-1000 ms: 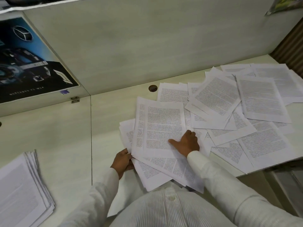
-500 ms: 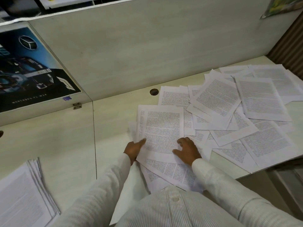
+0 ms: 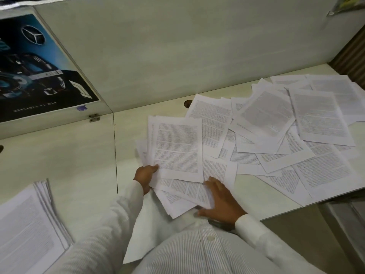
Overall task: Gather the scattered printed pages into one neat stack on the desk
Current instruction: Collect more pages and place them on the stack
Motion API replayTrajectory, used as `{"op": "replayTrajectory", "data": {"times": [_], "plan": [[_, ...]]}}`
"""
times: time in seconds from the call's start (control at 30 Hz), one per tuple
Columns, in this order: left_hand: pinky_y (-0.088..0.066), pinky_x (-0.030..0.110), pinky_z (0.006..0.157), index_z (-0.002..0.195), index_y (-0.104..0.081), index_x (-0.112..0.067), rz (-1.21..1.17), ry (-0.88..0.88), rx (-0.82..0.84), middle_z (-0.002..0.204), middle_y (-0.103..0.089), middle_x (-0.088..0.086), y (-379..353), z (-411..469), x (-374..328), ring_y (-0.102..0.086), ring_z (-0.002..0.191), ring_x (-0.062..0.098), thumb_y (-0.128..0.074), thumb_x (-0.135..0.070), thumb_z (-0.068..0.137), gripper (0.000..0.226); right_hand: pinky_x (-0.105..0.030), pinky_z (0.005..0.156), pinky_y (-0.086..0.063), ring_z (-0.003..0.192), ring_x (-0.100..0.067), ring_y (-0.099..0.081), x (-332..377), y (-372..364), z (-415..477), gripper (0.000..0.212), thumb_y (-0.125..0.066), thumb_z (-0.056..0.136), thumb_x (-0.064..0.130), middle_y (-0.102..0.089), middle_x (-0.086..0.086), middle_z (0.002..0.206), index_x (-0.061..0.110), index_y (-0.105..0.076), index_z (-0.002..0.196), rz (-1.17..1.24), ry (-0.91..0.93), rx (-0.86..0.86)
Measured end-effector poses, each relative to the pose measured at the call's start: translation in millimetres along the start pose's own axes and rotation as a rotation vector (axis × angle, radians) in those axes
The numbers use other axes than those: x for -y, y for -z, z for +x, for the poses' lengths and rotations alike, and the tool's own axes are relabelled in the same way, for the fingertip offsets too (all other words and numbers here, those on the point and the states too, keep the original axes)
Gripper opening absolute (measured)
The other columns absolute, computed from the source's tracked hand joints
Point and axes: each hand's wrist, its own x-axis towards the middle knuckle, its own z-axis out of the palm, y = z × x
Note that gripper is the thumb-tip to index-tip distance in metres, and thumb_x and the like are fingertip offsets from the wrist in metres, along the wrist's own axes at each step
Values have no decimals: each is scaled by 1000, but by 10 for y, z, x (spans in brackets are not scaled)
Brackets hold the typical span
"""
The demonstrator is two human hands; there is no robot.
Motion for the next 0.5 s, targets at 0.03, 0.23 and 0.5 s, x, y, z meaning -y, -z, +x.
{"op": "replayTrajectory", "data": {"times": [0.03, 0.23, 0.5], "plan": [[-51, 51, 97, 134, -54, 1, -10, 15, 8, 124, -65, 15, 76, 22, 14, -65, 107, 36, -67, -10, 90, 47, -32, 123, -5, 151, -16, -3, -12, -54, -3, 106, -70, 76, 64, -2, 8, 164, 26, -12, 157, -65, 1, 38], [-49, 44, 99, 134, -55, -5, -15, 40, 17, 127, -65, 11, 507, 87, 127, -61, 114, 33, -67, -19, 93, 46, -29, 102, -42, 120, -25, -59, 38, 59, 52, 27, -56, 96, 14, -64, -5, 128, 14, -67, 121, -161, 91, -135], [-53, 42, 84, 136, -53, -3, -152, 50, 8, 127, -64, 14, 925, 116, 205, -64, 106, 33, -60, -14, 97, 41, -10, 73, -42, 89, -15, -63, 268, 742, 111, 14, -65, 94, 12, -68, 3, 96, 11, -73, 105, 223, -28, -510]]}}
